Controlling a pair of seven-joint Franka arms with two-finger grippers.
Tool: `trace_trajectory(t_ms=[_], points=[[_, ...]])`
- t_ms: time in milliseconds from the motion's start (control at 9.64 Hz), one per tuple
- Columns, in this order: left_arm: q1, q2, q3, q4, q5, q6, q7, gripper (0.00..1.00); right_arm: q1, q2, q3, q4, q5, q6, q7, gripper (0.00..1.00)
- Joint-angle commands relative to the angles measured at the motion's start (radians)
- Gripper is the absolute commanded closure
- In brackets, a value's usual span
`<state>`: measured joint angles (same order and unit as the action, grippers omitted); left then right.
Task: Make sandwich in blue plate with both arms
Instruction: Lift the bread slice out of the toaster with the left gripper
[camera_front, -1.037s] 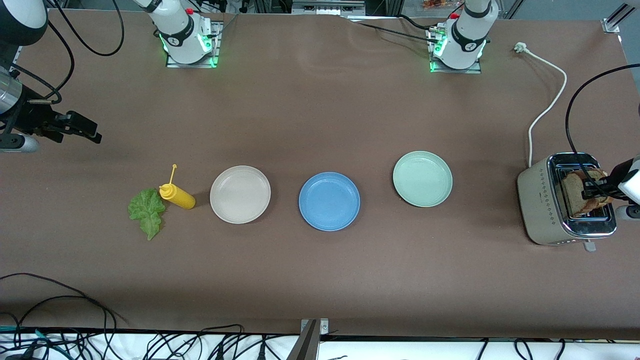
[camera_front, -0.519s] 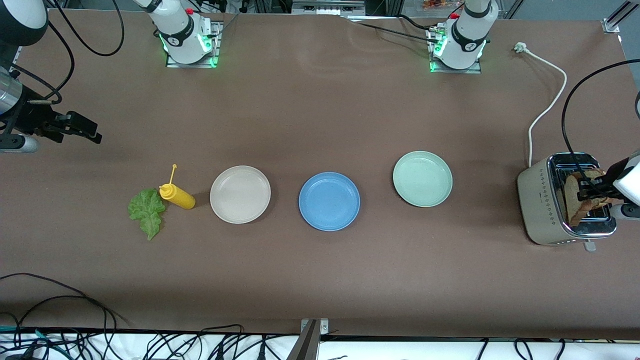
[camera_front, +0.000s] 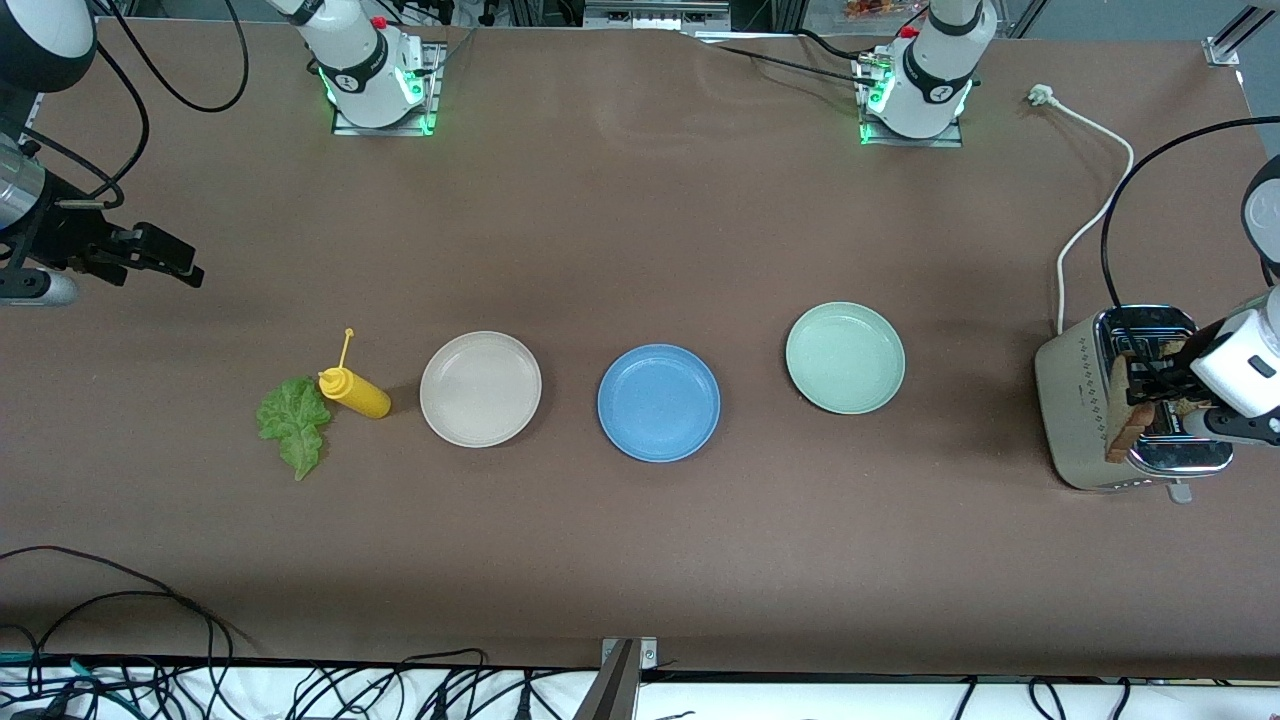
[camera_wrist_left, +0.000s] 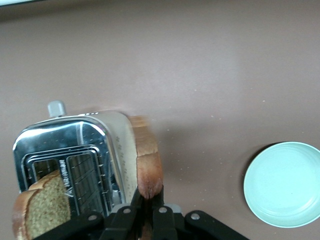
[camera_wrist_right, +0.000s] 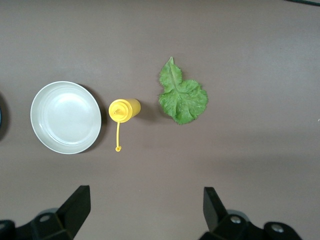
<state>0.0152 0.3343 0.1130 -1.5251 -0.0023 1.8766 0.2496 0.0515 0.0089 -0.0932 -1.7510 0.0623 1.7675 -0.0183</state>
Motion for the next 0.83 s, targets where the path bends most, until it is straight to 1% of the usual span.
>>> trace_trajectory(t_ms=[0,207,622,726], points=[[-0.004,-0.018,-0.051,0.01,-0.019,-0.025,-0.004,1.0,-0.004,0.008,0.001,0.021,0.002,-0.019,-0.012,0.0],[-0.007,-0.017,-0.103,0.01,-0.054,-0.036,-0.071,1.0,-0.004,0.008,0.001,0.022,0.002,-0.019,-0.012,0.0],[-0.009,-0.024,-0.205,0.017,-0.058,-0.091,-0.118,1.0,-0.004,0.008,0.001,0.022,0.004,-0.02,-0.012,0.0],[-0.011,-0.024,-0.24,0.022,-0.059,-0.103,-0.125,1.0,-0.004,0.008,0.001,0.022,0.004,-0.02,-0.011,0.0]])
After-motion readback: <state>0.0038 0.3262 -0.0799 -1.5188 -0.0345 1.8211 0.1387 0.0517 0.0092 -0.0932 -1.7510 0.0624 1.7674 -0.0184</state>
